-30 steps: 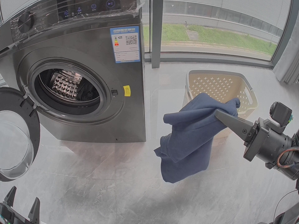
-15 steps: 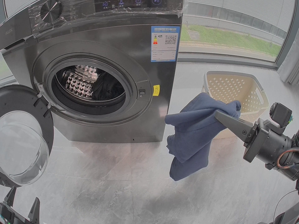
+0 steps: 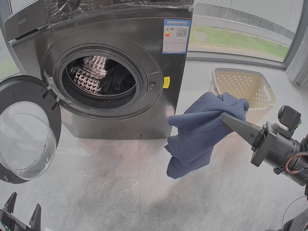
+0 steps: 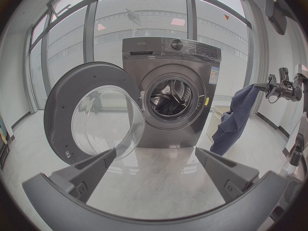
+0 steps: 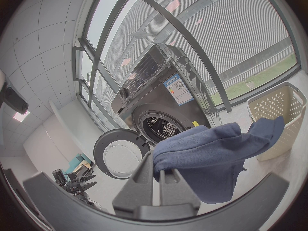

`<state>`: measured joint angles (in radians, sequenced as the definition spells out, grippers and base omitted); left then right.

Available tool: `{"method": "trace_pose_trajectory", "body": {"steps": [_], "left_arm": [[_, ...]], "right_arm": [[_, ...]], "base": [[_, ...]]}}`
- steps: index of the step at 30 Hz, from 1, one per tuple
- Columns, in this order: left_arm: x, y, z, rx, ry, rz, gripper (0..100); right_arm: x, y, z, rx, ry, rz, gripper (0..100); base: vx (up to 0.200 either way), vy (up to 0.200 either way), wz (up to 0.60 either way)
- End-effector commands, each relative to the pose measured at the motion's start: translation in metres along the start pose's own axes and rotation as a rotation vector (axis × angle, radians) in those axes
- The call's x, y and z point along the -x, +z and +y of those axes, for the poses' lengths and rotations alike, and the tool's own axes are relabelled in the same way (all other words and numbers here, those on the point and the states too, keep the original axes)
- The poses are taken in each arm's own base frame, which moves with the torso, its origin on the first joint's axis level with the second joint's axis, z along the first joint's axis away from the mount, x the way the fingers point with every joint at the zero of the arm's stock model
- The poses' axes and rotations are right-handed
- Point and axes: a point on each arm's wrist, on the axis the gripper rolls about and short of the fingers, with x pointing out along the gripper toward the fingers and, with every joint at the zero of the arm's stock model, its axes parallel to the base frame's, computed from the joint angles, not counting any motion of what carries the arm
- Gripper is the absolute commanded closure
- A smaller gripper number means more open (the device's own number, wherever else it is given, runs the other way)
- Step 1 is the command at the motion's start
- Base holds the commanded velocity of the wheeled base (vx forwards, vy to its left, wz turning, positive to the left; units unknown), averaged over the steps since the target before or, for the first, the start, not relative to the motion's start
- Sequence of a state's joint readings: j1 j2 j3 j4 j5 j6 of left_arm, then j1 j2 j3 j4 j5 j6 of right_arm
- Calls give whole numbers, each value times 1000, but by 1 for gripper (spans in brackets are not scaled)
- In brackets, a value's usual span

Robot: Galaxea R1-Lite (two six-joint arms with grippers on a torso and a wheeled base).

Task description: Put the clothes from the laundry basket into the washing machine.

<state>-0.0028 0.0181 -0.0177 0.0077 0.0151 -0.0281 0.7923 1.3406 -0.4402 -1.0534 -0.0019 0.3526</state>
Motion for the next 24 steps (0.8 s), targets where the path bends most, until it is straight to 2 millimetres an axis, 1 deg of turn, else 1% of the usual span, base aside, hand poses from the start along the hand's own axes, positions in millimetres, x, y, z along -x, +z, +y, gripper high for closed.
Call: {"method": "trace_pose_trajectory", "body": {"steps": [1, 4, 20, 24], "left_arm": [[0, -4, 0, 1, 0, 3, 0], [0, -4, 0, 1, 2, 3, 0], [0, -4, 0, 4, 0, 3, 0], [0, -4, 0, 4, 0, 3, 0]], "right_arm": [[0, 0, 0, 0, 0, -1, 100], [-1, 2, 0, 0, -1, -7, 100], [-3, 1, -1, -1, -8, -7, 100], [-4, 4, -2, 0, -12, -18, 100]], "base": [[0, 0, 0], [0, 0, 0], [0, 200, 0], [0, 200, 0]]}}
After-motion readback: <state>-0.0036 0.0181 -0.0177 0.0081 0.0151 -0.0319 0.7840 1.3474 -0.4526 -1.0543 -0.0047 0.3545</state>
